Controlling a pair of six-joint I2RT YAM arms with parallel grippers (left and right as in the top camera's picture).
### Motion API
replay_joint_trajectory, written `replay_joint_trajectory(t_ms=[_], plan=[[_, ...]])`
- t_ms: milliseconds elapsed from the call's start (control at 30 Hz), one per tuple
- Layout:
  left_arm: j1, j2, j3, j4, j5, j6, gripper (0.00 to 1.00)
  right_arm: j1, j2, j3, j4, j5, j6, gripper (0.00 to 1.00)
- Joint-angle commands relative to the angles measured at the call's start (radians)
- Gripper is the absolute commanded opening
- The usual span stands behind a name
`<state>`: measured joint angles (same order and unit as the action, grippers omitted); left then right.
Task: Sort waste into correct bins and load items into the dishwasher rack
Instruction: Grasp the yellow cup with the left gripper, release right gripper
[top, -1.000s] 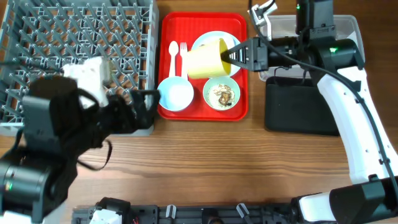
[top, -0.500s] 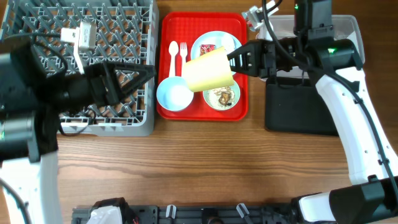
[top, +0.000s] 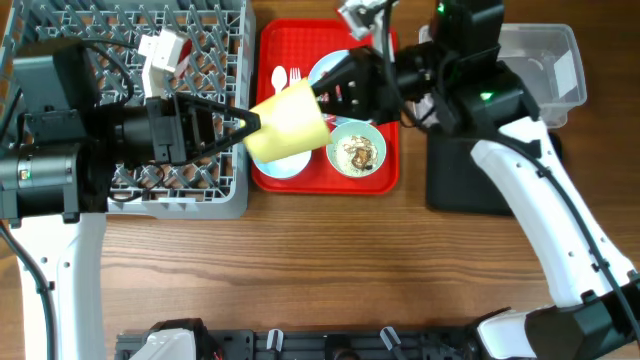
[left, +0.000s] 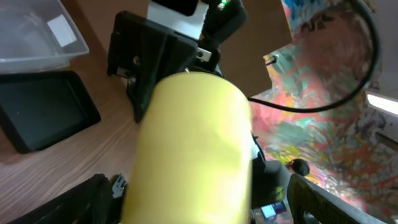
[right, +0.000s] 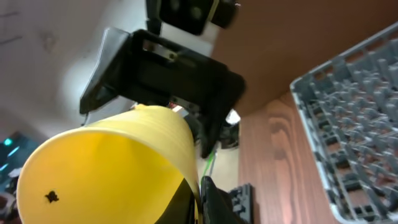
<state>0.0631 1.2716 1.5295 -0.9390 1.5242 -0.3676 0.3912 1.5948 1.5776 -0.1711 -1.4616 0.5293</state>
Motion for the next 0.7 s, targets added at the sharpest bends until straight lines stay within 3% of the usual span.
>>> replay_joint_trajectory(t_ms=[0,333,667], plan=[[-0.007,-0.013,0.014,-0.013,0.010,0.023,0.91,0.014,-0.021,0.008,0.045,0.023,0.126,0.04],[-0.061,-0.013,0.014,-0.026,0.012,0.023,0.87,0.014,-0.021,0.008,0.057,0.071,0.152,0.04],[-0.068,-0.013,0.014,-0.025,0.007,0.024,0.73,0.014,-0.021,0.008,0.055,0.070,0.155,0.04]])
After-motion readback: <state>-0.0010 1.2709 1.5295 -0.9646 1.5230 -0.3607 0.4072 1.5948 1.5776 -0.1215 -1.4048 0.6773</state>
